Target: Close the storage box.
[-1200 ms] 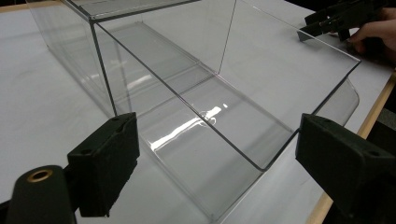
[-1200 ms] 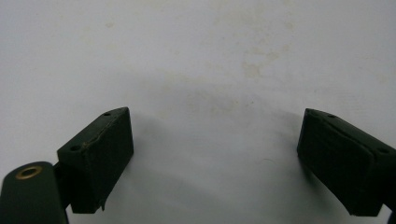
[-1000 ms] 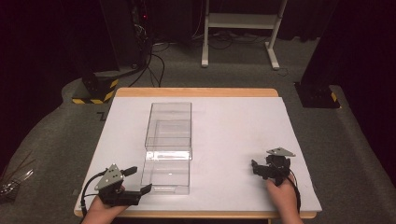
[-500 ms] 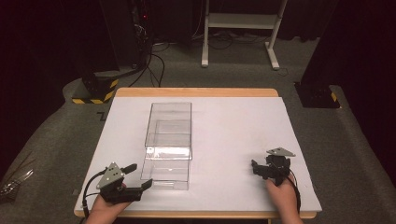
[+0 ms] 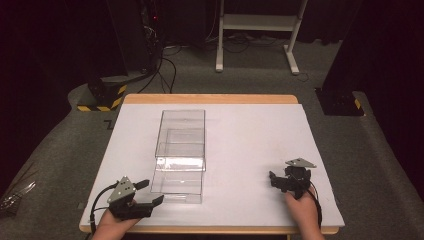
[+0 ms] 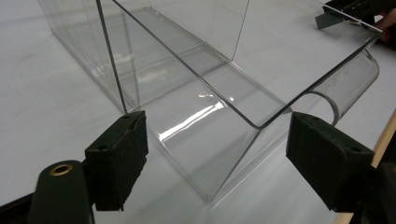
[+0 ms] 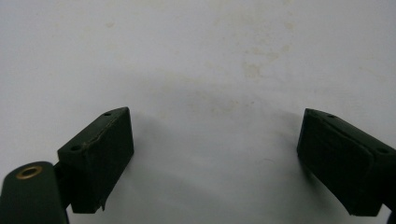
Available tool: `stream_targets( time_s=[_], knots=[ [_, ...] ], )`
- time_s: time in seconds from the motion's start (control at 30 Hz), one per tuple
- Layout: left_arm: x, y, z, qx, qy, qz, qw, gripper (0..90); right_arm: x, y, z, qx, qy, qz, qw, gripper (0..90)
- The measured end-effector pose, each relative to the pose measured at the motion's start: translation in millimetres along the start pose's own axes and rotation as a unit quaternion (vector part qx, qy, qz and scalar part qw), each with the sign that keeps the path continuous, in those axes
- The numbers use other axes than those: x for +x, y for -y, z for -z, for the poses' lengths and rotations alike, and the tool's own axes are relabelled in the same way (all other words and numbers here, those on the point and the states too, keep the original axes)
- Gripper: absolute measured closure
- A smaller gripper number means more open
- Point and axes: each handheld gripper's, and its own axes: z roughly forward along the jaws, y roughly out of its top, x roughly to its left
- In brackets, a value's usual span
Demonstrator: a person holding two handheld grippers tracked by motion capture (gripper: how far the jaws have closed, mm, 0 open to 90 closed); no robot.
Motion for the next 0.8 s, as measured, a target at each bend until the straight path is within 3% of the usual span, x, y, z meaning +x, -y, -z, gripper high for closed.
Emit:
stream_targets(
  time_s=[0.27,0.47,0.8],
  knots=[
    [-7.5,0.1,-8.9,0.004,0.005,-0.017,0.9998,25.9,0.3,-0.1,0.1,0.001,0.000,-0.001,1.0000,10.8],
    [-10.7,-1.0,-11.8,0.001,-0.014,-0.020,0.9997,28.7,0.2,-0.1,0.1,0.001,0.000,-0.001,1.0000,10.8],
    [-9.7,-3.8,-16.4,-0.016,-0.027,-0.006,0.9995,30.9,0.0,0.0,-0.1,0.000,0.000,0.000,1.0000,10.8]
  ],
)
